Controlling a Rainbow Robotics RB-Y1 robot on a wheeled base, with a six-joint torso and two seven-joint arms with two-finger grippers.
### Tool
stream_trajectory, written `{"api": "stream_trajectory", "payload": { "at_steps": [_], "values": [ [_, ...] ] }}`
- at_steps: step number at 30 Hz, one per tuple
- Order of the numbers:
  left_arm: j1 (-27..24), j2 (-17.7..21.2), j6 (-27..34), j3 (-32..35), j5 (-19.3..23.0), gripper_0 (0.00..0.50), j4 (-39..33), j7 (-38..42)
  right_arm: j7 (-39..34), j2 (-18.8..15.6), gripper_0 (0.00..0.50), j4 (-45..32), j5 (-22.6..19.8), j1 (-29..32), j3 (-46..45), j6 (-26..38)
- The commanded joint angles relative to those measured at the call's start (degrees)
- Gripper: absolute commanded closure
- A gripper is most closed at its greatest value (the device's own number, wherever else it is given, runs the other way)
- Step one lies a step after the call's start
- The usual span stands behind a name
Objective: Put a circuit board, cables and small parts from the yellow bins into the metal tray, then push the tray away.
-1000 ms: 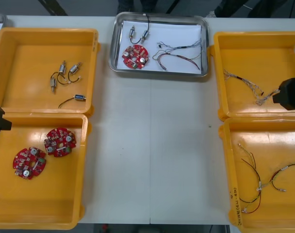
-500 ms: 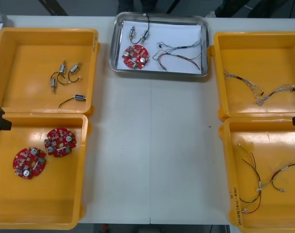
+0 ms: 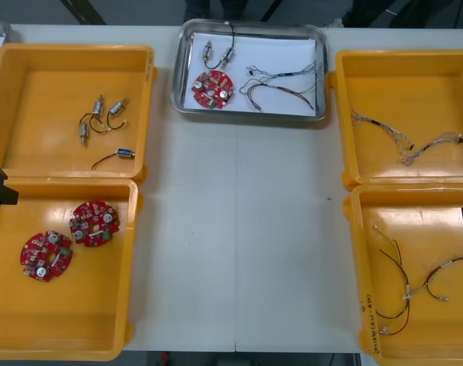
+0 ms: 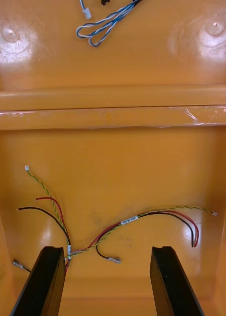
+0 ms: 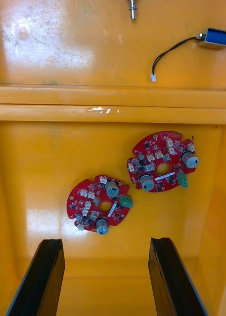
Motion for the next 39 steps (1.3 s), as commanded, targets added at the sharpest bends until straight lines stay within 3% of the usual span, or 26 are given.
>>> {"api": "stream_trajectory", "payload": {
  "at_steps": [1, 39],
  "values": [
    [0.8, 2.4, 0.4, 1.7, 0.4, 0.0, -1.5, -4.6, 0.8, -2.6, 0.0, -1.8, -0.7, 1.4, -1.8, 0.1],
    [0.8, 2.4, 0.4, 1.7, 0.4, 0.0, -1.5, -4.6, 0.8, -2.6, 0.0, -1.8, -0.7, 1.5, -1.8, 0.1]
  ]
}}
